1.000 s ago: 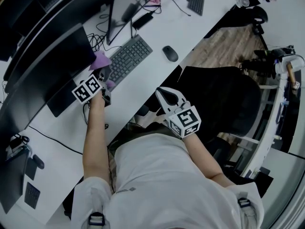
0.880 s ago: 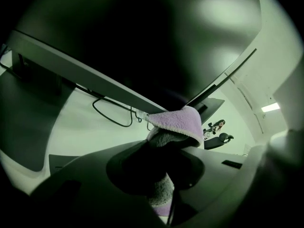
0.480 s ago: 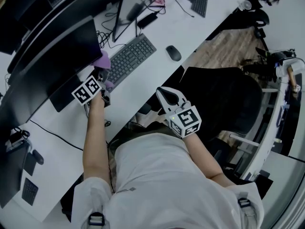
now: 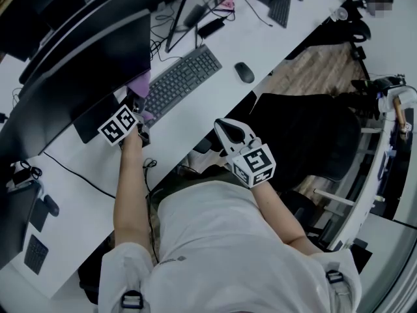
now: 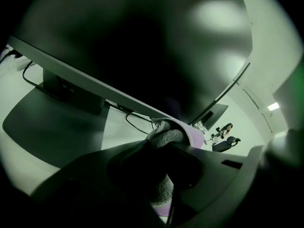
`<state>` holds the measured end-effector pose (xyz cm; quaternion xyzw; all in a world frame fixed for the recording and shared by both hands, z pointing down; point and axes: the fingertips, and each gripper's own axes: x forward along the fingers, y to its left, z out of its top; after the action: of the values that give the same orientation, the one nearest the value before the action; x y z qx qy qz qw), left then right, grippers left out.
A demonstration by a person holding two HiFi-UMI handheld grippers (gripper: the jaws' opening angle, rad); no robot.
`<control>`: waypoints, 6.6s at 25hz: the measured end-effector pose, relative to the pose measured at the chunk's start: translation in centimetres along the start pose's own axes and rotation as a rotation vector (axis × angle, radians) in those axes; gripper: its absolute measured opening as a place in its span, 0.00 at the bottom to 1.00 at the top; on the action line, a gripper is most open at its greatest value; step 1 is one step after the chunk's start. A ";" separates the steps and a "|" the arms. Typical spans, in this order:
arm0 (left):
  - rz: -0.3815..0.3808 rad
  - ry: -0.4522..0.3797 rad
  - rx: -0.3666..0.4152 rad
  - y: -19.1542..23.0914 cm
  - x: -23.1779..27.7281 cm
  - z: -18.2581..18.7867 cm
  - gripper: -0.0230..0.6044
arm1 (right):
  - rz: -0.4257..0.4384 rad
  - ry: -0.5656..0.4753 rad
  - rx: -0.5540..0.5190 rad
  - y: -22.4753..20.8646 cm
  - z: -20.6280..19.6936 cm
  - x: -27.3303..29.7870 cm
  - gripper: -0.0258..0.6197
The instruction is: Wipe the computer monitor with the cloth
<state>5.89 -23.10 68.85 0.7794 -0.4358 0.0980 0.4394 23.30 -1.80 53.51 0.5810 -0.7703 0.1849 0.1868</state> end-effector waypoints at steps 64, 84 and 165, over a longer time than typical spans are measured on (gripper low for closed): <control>0.318 -0.352 -0.239 29.0 -29.6 8.6 0.16 | 0.397 -0.002 -0.221 30.7 6.6 11.0 0.05; 0.596 -0.515 0.024 30.7 -36.1 12.7 0.16 | 0.435 -0.003 -0.240 33.9 7.0 12.5 0.05; 0.747 -0.946 0.627 4.8 -46.6 29.9 0.16 | 0.507 -0.182 -0.172 24.6 12.7 10.0 0.05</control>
<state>-32.68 -19.59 29.01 0.6261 -0.7720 0.0137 -0.1087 -3.90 -10.13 45.91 0.3662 -0.9174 0.1069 0.1134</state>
